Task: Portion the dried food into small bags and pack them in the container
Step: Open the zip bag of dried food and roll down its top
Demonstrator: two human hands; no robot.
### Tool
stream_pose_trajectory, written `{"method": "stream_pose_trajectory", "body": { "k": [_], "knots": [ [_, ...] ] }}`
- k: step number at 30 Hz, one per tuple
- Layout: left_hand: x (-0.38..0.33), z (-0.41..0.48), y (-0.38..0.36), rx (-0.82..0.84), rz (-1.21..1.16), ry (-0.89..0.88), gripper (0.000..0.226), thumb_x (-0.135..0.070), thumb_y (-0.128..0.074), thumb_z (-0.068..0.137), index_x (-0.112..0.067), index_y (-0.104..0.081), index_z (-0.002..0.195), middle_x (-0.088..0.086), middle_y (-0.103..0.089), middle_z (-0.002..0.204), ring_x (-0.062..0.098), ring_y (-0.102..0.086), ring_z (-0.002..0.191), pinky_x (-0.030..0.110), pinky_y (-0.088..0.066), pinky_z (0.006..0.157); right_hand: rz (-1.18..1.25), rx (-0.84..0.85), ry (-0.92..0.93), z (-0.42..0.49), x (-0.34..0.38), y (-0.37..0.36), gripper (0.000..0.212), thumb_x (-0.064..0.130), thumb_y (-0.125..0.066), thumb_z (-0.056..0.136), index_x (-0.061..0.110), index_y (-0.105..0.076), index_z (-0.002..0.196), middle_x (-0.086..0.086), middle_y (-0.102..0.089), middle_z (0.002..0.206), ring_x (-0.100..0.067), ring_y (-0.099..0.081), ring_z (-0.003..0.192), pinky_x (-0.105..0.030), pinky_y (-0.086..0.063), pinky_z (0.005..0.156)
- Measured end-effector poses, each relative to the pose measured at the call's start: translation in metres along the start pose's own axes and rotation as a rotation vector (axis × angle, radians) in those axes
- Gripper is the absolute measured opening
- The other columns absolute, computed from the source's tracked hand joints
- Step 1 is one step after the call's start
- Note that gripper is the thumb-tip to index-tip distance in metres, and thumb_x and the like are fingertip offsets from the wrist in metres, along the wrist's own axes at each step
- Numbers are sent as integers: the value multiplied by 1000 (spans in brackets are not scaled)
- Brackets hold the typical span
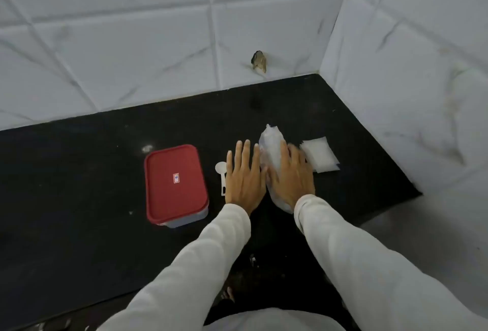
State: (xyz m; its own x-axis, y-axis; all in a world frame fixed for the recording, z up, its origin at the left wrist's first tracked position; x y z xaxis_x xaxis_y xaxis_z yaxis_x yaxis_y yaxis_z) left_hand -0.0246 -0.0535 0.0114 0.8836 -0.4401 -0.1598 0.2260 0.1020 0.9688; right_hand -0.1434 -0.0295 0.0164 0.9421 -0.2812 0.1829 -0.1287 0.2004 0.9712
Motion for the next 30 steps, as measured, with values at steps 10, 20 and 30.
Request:
{"method": "stream_pose_trajectory", "body": {
  "k": [10, 20, 30],
  "knots": [
    [-3, 13, -23, 240, -499, 141, 37, -16, -45, 100, -19, -52, 136, 6, -58, 130, 22, -59, 116, 42, -51, 98, 316, 446, -529, 30, -33, -36, 49, 39, -69, 82, 13, -52, 119, -7, -56, 107, -24, -59, 103, -35, -46, 87],
    [-16, -3, -31, 143, -689, 292, 40, -14, -49, 99, -30, -52, 135, -8, -65, 119, 6, -61, 111, 35, -52, 98, 519, 749, -153, 40, -33, -44, 12, 31, -57, 94, 20, -56, 98, -2, -57, 95, -14, -54, 78, -27, -40, 71],
    [-19, 41, 5, 30, -753, 421, 32, -22, -57, 98, -24, -57, 130, -5, -65, 112, 9, -66, 99, 29, -59, 83, 847, 691, -148, 31, -35, -16, 70, 33, -64, 90, 23, -28, 149, -4, -52, 133, -22, -53, 121, -34, -42, 99]
  ]
}}
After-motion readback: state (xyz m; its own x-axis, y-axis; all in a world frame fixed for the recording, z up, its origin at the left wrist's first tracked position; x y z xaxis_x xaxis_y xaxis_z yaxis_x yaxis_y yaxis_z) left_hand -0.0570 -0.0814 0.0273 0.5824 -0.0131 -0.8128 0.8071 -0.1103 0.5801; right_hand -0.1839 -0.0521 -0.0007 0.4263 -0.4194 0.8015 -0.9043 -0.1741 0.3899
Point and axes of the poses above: each hand's wrist, its own z-axis towards the middle knuckle, its own y-axis out of the back of the hand, x = y × z, the point moved 6 cm from there along z, towards the middle knuckle
